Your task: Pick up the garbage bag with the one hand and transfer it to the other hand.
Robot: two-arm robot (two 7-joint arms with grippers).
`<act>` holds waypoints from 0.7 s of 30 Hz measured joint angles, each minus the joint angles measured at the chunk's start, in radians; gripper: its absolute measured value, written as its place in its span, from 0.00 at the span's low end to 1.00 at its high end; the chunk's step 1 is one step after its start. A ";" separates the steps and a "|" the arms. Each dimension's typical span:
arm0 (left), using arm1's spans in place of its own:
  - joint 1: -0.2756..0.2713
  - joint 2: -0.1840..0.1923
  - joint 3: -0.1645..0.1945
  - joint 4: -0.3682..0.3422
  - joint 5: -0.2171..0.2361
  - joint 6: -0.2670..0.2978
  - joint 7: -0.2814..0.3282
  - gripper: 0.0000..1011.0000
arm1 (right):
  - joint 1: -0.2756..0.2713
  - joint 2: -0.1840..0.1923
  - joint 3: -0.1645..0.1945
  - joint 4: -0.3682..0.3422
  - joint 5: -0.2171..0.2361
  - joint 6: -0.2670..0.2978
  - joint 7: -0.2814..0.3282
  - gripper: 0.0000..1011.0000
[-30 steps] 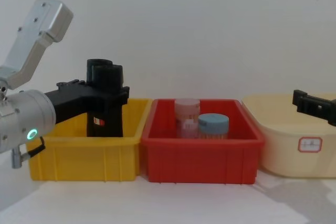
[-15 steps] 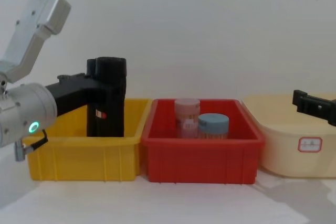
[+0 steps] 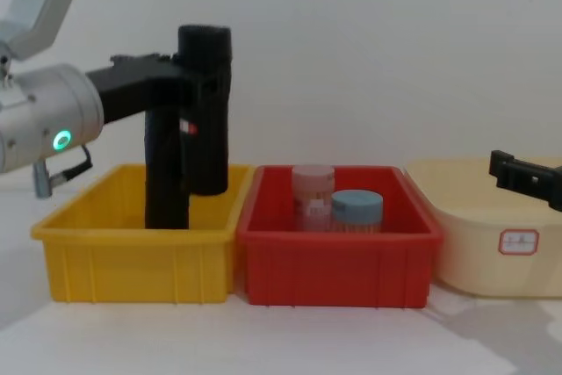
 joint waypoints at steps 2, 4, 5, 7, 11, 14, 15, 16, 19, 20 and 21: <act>-0.009 0.001 0.000 -0.008 -0.006 0.000 -0.019 0.49 | 0.000 0.000 0.000 0.000 0.000 0.000 0.000 0.99; -0.017 0.002 0.002 -0.012 -0.011 0.000 -0.036 0.49 | 0.000 0.000 0.000 0.000 0.000 0.000 0.000 0.99; -0.024 0.003 0.004 -0.015 -0.017 0.000 -0.052 0.49 | 0.000 0.000 0.000 0.000 0.000 0.000 0.000 0.99; -0.032 0.003 0.007 -0.017 -0.021 0.000 -0.065 0.49 | 0.000 0.000 0.000 0.000 0.000 0.000 0.000 0.99; -0.053 0.001 0.018 -0.017 -0.035 0.000 -0.105 0.49 | 0.000 0.000 0.000 0.000 0.000 0.000 0.000 0.99; -0.071 -0.003 0.029 -0.012 -0.046 -0.004 -0.139 0.49 | 0.000 0.000 0.000 0.000 0.000 0.000 0.000 0.99; -0.081 -0.006 0.036 -0.006 -0.053 -0.006 -0.158 0.49 | 0.000 0.000 0.000 0.000 0.000 0.000 0.000 0.99; -0.086 -0.008 0.040 -0.002 -0.055 -0.006 -0.163 0.49 | 0.000 0.000 0.000 0.000 0.000 0.000 0.000 0.99; -0.105 -0.017 0.054 0.015 -0.069 -0.010 -0.197 0.49 | 0.000 0.000 0.000 0.000 0.000 0.000 0.000 0.99; -0.114 -0.023 0.061 0.025 -0.076 -0.011 -0.213 0.49 | 0.000 0.000 0.000 0.000 0.000 0.000 0.000 0.99; -0.118 -0.026 0.065 0.031 -0.081 -0.012 -0.224 0.49 | 0.000 0.000 0.000 0.000 0.000 0.000 0.000 0.99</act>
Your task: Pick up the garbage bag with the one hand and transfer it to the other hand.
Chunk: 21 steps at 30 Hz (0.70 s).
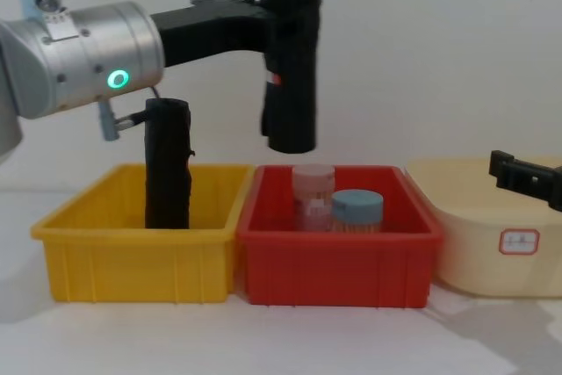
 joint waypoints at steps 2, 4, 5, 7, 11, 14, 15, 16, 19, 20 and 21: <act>-0.009 -0.009 0.009 0.014 -0.009 0.000 -0.016 0.49 | 0.000 0.000 0.000 0.000 0.000 0.000 0.000 0.99; -0.021 -0.022 0.022 0.036 -0.021 0.000 -0.041 0.49 | 0.000 0.000 0.000 0.000 0.000 0.000 0.000 0.99; -0.023 -0.024 0.025 0.040 -0.025 0.000 -0.048 0.49 | 0.000 0.000 0.000 0.000 0.000 0.000 0.000 0.99; -0.034 -0.039 0.038 0.064 -0.038 0.000 -0.070 0.49 | 0.000 0.000 0.000 0.000 0.000 0.000 0.000 0.99; -0.049 -0.061 0.058 0.102 -0.055 -0.002 -0.101 0.49 | 0.000 0.000 0.000 0.000 0.000 0.000 0.000 0.99; -0.059 -0.076 0.070 0.125 -0.065 -0.004 -0.121 0.49 | 0.000 0.000 0.000 0.000 0.000 0.000 0.000 0.99; -0.062 -0.079 0.074 0.132 -0.067 -0.004 -0.126 0.49 | 0.000 0.000 0.000 0.000 0.000 0.000 0.000 0.99; -0.066 -0.085 0.079 0.142 -0.072 -0.005 -0.135 0.49 | 0.000 0.000 0.000 0.000 0.000 0.000 0.000 0.99; -0.073 -0.095 0.089 0.158 -0.080 -0.007 -0.147 0.49 | 0.000 0.000 0.000 0.000 0.000 0.000 0.000 0.99; -0.075 -0.097 0.091 0.162 -0.082 -0.008 -0.151 0.49 | 0.000 0.000 0.000 0.000 0.000 0.000 0.000 0.99; -0.076 -0.099 0.093 0.165 -0.083 -0.008 -0.153 0.49 | 0.000 0.000 0.000 0.000 0.000 0.000 0.000 0.99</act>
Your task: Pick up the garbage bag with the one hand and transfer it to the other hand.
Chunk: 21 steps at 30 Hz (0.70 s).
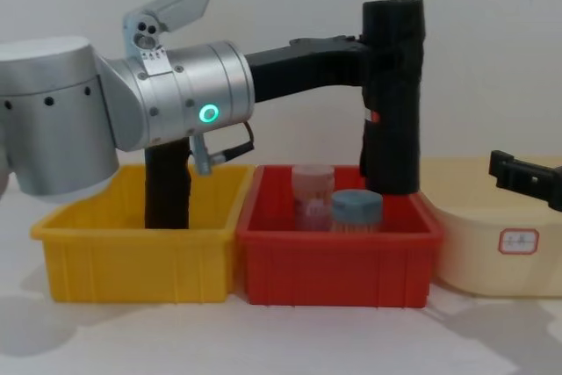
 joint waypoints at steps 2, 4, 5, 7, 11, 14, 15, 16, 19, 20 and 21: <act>-0.004 -0.005 0.006 0.010 -0.005 -0.002 -0.008 0.49 | 0.000 0.000 0.000 0.000 0.000 0.000 0.000 0.99; -0.008 -0.010 0.012 0.017 -0.010 -0.003 -0.015 0.49 | 0.000 0.000 0.000 0.000 0.000 0.000 0.000 0.99; -0.009 -0.011 0.014 0.019 -0.011 -0.003 -0.017 0.49 | 0.000 0.000 0.000 0.000 0.000 0.000 0.000 0.99; -0.011 -0.013 0.016 0.023 -0.013 -0.004 -0.021 0.49 | 0.000 0.000 0.000 0.000 0.000 0.000 0.000 0.99; -0.015 -0.018 0.022 0.031 -0.018 -0.005 -0.028 0.49 | 0.000 0.000 0.000 0.000 0.000 0.000 0.000 0.99; -0.018 -0.021 0.026 0.036 -0.021 -0.006 -0.032 0.49 | 0.000 0.000 0.000 0.000 0.000 0.000 0.000 0.99; -0.019 -0.022 0.027 0.038 -0.022 -0.007 -0.034 0.49 | 0.000 0.000 0.000 0.000 0.000 0.000 0.000 0.99; -0.019 -0.023 0.028 0.039 -0.023 -0.007 -0.035 0.49 | 0.000 0.000 0.000 0.000 0.000 0.000 0.000 0.99; -0.021 -0.024 0.030 0.042 -0.025 -0.007 -0.038 0.49 | 0.000 -0.001 0.000 0.000 0.000 0.000 0.000 0.99; -0.021 -0.025 0.031 0.043 -0.025 -0.008 -0.038 0.49 | 0.000 -0.001 0.000 0.000 0.000 -0.001 0.000 0.99; -0.022 -0.025 0.032 0.044 -0.026 -0.008 -0.040 0.49 | 0.000 -0.001 0.000 0.000 0.000 -0.001 0.001 0.99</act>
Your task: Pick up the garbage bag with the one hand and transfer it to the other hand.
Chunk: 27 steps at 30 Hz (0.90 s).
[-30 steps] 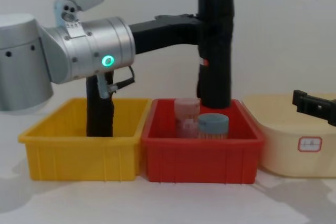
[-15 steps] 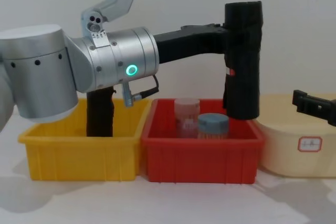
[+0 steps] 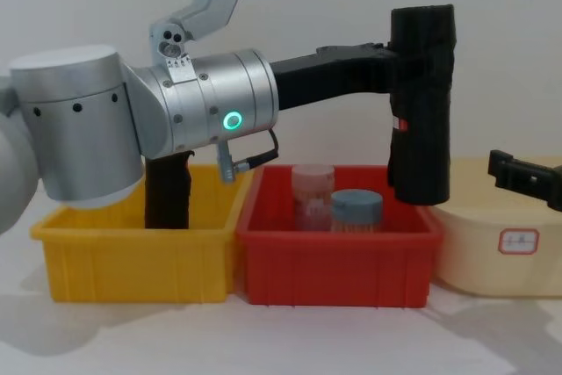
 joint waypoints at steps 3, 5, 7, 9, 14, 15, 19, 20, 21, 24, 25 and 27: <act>-0.001 -0.001 0.001 0.001 -0.001 0.000 -0.001 0.49 | 0.001 -0.001 -0.004 0.000 -0.002 -0.005 0.006 0.99; -0.001 -0.001 0.002 0.003 -0.002 -0.001 -0.002 0.49 | 0.003 -0.003 -0.008 0.000 -0.005 -0.011 0.012 0.99; -0.002 -0.002 0.003 0.004 -0.002 -0.001 -0.004 0.49 | 0.005 -0.004 -0.011 0.000 -0.007 -0.014 0.015 0.99; -0.002 -0.003 0.004 0.005 -0.002 -0.001 -0.004 0.49 | 0.009 -0.008 -0.019 0.000 -0.013 -0.019 0.021 0.99; -0.003 -0.003 0.005 0.006 -0.003 -0.002 -0.006 0.49 | 0.017 -0.014 -0.033 0.007 -0.026 -0.025 0.028 0.99; -0.003 -0.003 0.005 0.006 -0.003 -0.002 -0.006 0.49 | 0.020 -0.016 -0.037 0.011 -0.031 -0.026 0.030 0.99; -0.003 -0.004 0.005 0.007 -0.004 -0.002 -0.006 0.49 | 0.029 -0.023 -0.047 0.026 -0.043 -0.028 0.031 0.99; -0.003 -0.004 0.006 0.007 -0.004 -0.002 -0.007 0.49 | 0.032 -0.025 -0.049 0.030 -0.046 -0.028 0.032 0.99; -0.003 -0.004 0.006 0.007 -0.004 -0.002 -0.007 0.49 | 0.035 -0.028 -0.052 0.036 -0.051 -0.028 0.032 0.99; -0.003 -0.004 0.006 0.008 -0.005 -0.002 -0.007 0.49 | 0.044 -0.035 -0.058 0.048 -0.060 -0.029 0.033 0.99; -0.004 -0.004 0.006 0.008 -0.005 -0.002 -0.007 0.49 | 0.047 -0.037 -0.059 0.051 -0.062 -0.029 0.033 0.99; -0.004 -0.004 0.006 0.008 -0.005 -0.002 -0.007 0.49 | 0.051 -0.040 -0.062 0.057 -0.066 -0.029 0.033 0.99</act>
